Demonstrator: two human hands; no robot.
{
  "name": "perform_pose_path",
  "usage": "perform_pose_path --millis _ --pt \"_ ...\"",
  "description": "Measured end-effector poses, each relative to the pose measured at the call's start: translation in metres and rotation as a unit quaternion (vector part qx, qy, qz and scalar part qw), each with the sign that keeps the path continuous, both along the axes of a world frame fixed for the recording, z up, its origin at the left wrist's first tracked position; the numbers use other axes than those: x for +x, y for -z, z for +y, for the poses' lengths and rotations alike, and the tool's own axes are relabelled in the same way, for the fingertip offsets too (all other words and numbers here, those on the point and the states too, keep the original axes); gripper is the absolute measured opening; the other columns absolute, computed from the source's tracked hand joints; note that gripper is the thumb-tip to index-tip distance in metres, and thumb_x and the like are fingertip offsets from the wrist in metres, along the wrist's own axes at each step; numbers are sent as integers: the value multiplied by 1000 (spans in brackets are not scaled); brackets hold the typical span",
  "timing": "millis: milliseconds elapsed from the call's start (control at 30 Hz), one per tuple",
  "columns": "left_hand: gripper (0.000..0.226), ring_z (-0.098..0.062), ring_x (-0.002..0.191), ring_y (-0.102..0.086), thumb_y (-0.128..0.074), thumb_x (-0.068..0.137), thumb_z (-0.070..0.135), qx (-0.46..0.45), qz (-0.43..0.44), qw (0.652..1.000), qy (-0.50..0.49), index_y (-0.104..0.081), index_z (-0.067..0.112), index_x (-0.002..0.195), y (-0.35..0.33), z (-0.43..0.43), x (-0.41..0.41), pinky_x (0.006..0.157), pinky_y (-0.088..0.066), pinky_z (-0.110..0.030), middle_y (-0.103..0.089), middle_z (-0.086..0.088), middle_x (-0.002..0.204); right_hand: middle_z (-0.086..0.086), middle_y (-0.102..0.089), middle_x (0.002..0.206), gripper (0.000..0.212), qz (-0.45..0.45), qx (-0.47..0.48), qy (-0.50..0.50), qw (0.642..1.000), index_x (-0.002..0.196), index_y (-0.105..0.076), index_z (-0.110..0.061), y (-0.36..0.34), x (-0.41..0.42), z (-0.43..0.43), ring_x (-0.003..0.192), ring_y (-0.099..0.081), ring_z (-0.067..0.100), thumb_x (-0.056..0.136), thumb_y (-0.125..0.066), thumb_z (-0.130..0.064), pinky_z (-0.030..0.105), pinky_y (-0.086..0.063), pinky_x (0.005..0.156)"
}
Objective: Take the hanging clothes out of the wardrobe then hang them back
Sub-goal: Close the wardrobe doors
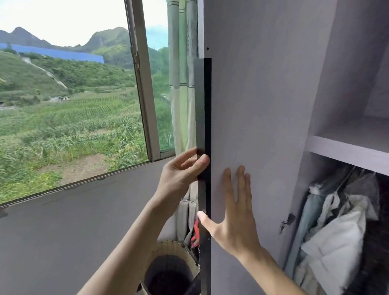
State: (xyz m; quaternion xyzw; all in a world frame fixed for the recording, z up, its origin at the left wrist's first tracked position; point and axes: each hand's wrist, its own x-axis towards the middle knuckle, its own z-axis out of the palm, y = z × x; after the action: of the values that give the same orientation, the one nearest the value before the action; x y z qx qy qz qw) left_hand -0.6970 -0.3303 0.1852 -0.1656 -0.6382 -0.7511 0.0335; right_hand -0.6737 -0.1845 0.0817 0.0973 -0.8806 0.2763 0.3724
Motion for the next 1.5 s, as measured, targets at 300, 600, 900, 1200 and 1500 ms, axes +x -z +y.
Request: perform_pose_path --millis 300,600,900,1200,1500 --pt "30 -7 84 -73 -81 64 32 -65 57 995 44 -71 28 93 -11 32 54 73 -56 -21 -76 9 85 -15 7 166 108 -46 -57 -83 994 157 1 -41 2 73 53 153 -2 9 83 -78 -44 33 -19 119" --pt "17 -6 68 -68 -81 67 33 -92 130 986 58 -68 33 78 -11 88 100 66 -56 -24 -70 15 76 -18 -29 160 84 -28 -109 -80 990 156 -28 -29 18 129 104 146 -29 4 86 -74 -40 29 -33 116" --pt "17 -11 74 -73 -80 74 36 -110 124 986 20 -71 46 85 -9 155 153 73 -58 -25 -75 13 92 -25 -54 135 71 -74 -89 -21 993 147 -32 -47 11 181 166 113 -58 -7 87 -71 -44 21 -51 95" --pt "33 2 83 -71 -78 85 29 -221 147 964 20 -67 41 114 -17 232 180 78 -53 -17 -74 21 91 -15 -65 112 47 2 -99 62 993 133 -54 -27 -7 223 237 86 -63 -8 89 -72 -29 9 -52 72" --pt "13 2 76 -69 -78 85 31 -304 176 936 -32 -67 33 93 -27 299 185 75 -55 -23 -74 14 82 -8 -65 124 43 -9 -95 82 992 135 -58 -27 -19 235 293 89 -66 -2 94 -66 -33 23 -59 80"
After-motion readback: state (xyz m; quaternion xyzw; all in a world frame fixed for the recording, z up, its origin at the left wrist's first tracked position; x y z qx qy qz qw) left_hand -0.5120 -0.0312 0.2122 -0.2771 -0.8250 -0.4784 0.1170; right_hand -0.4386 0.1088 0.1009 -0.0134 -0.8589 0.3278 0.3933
